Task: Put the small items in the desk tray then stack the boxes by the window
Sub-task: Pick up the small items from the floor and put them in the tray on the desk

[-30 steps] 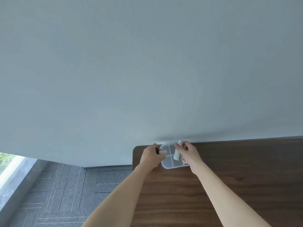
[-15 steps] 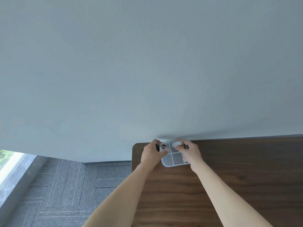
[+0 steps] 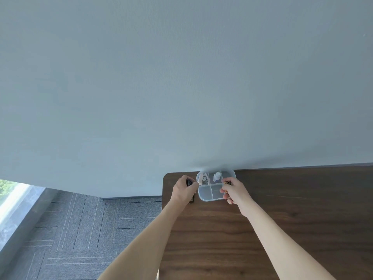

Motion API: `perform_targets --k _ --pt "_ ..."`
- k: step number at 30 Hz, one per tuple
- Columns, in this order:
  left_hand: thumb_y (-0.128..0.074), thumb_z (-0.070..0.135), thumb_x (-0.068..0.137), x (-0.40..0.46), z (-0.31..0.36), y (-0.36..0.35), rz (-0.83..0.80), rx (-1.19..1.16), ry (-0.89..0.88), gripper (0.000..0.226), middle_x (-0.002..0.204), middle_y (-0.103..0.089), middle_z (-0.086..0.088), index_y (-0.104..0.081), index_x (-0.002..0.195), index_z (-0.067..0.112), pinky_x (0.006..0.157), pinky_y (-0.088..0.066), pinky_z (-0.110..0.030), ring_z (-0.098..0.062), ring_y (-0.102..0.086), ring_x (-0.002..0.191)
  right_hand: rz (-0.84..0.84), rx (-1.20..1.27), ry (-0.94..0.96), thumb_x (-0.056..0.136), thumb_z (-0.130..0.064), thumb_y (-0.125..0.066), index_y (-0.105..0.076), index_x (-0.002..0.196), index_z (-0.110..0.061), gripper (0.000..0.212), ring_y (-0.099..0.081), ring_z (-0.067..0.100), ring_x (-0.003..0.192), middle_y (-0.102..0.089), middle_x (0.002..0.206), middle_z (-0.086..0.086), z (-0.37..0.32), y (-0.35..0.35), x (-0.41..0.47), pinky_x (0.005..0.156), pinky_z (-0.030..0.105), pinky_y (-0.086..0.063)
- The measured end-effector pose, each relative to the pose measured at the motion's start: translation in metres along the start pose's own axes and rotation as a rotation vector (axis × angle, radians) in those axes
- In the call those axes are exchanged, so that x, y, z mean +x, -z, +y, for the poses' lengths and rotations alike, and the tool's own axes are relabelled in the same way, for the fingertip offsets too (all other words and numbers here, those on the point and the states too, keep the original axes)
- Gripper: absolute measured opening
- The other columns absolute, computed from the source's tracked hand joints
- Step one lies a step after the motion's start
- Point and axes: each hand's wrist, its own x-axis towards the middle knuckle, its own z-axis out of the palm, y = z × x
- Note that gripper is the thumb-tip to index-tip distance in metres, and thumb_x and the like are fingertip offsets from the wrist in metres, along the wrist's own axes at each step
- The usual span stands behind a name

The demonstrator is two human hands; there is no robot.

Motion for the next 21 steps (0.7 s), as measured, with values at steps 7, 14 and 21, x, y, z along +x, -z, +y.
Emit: perform_targets --k 7,14,21 --pt "-0.074 0.044 0.079 -0.004 -0.005 -0.005 0.107 -0.138 0.015 0.026 0.09 -0.074 -0.002 -0.066 0.086 0.02 0.075 -0.052 -0.03 -0.02 -0.069 0.089 -0.039 -0.274 0.04 0.084 -0.004 -0.064 -0.06 0.116 -0.017 0.035 -0.064 0.015 0.061 -0.068 0.093 0.01 -0.006 0.001 -0.01 0.048 0.025 -0.041" --pt "-0.081 0.036 0.078 -0.007 -0.007 -0.01 0.131 -0.202 0.013 0.017 0.087 -0.075 0.002 -0.072 0.082 0.022 0.065 -0.044 -0.021 -0.013 -0.067 0.082 -0.025 -0.394 0.059 0.087 -0.01 -0.059 -0.065 0.112 -0.015 0.026 -0.06 0.003 0.046 -0.072 0.083 0.006 -0.012 -0.003 -0.011 0.046 0.017 -0.044" --pt "-0.081 0.031 0.077 -0.007 -0.014 -0.015 0.027 -0.117 -0.016 0.013 0.088 -0.074 0.007 -0.073 0.088 0.032 0.07 -0.053 -0.023 -0.009 -0.064 0.075 -0.024 -0.411 0.051 0.091 -0.006 -0.054 -0.056 0.129 -0.014 0.039 -0.07 0.012 0.068 -0.07 0.086 0.004 -0.012 -0.007 -0.011 0.052 0.017 -0.052"
